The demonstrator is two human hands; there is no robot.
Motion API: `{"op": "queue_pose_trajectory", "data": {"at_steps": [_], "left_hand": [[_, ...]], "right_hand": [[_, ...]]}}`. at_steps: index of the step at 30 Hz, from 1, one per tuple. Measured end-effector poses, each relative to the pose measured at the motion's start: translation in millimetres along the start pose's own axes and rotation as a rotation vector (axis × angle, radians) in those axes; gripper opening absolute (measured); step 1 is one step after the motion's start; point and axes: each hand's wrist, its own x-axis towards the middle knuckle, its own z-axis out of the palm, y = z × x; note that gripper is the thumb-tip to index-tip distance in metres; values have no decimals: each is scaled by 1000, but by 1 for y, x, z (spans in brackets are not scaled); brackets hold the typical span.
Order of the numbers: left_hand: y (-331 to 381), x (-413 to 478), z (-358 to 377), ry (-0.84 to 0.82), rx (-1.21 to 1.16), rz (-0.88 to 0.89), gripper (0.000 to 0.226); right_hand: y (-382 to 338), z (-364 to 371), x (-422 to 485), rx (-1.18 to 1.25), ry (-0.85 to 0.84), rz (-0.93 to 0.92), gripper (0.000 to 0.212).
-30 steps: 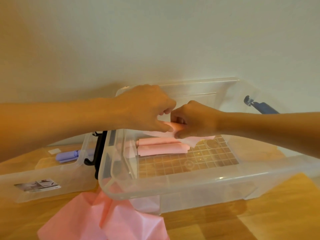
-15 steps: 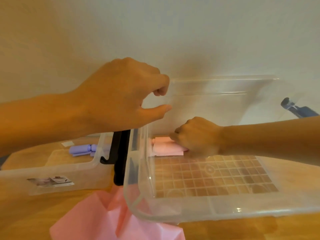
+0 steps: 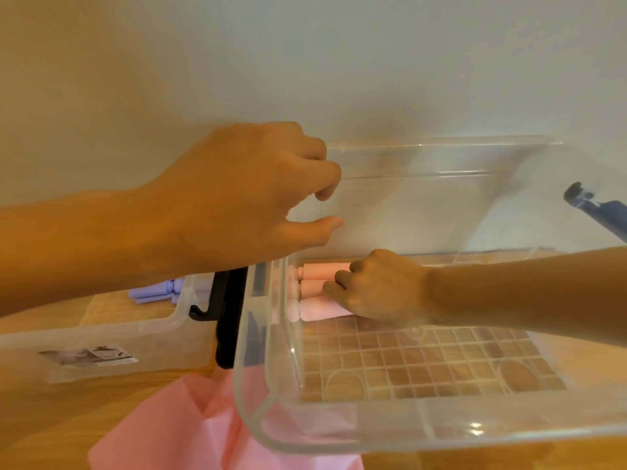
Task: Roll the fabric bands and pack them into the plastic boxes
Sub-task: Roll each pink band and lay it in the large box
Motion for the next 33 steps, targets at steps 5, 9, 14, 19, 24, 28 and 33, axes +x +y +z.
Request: {"op": "queue_pose_trajectory", "data": {"at_steps": [5, 9, 14, 19, 24, 28, 33], "left_hand": [[1, 1, 2, 13, 19, 14, 37], [0, 2, 3, 13, 23, 23, 36], [-1, 1, 4, 13, 30, 14, 40], [0, 0, 4, 8, 51, 21, 36], [1, 0, 3, -4, 57, 30, 37], [1, 1, 2, -7, 88, 38, 41], [2, 2, -1, 15, 224, 42, 51]], "right_hand": [[-3, 3, -1, 34, -19, 8, 38], [-3, -5, 0, 74, -61, 0, 36], [-4, -13, -2, 154, -146, 4, 47], [-8, -16, -4, 288, -120, 71, 23], [2, -26, -11, 448, -134, 62, 23], [15, -38, -13, 440, -145, 34, 23], [28, -67, -18, 213, -206, 58, 36]]}}
